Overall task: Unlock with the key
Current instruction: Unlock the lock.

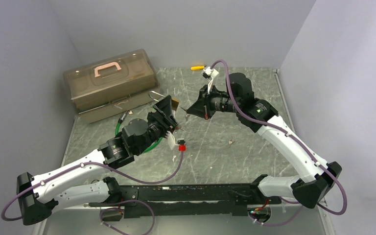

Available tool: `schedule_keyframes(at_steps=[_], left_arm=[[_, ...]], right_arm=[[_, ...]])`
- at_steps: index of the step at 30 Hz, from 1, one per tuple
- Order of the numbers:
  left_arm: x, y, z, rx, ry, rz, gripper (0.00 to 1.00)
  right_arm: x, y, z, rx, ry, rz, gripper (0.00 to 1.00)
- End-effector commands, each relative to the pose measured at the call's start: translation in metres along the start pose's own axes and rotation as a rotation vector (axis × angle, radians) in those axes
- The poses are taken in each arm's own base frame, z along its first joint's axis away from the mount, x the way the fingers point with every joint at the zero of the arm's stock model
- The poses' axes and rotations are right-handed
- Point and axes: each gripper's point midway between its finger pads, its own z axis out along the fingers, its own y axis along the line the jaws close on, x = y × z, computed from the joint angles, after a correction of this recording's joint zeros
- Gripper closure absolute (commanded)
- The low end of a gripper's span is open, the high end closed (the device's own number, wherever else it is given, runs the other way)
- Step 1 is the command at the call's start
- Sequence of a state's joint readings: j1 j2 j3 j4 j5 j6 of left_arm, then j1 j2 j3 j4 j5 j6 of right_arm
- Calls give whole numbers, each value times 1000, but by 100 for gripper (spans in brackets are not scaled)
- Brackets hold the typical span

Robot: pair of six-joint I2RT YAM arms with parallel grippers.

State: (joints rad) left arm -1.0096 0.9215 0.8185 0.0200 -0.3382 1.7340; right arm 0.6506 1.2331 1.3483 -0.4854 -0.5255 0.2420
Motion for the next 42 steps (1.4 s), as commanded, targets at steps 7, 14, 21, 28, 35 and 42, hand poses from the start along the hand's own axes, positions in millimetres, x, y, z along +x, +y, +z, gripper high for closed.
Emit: schedule_keyframes(at_steps=[7, 14, 21, 28, 35, 42], left_arm=[[11, 43, -14, -166, 24, -41, 100], [9, 44, -14, -175, 18, -31, 100], [8, 43, -12, -172, 12, -28, 100], [5, 38, -11, -153, 6, -19, 100], [3, 36, -10, -148, -3, -11, 100], [0, 36, -10, -147, -8, -17, 100]], right_arm=[[-25, 14, 3, -40, -52, -40, 100], [-24, 13, 5, -39, -49, -36, 100], [-26, 13, 7, -47, -57, -34, 100], [-31, 16, 7, -54, -72, -43, 100], [-31, 20, 13, -74, -70, -43, 100], [-28, 22, 19, -89, -60, -43, 100]])
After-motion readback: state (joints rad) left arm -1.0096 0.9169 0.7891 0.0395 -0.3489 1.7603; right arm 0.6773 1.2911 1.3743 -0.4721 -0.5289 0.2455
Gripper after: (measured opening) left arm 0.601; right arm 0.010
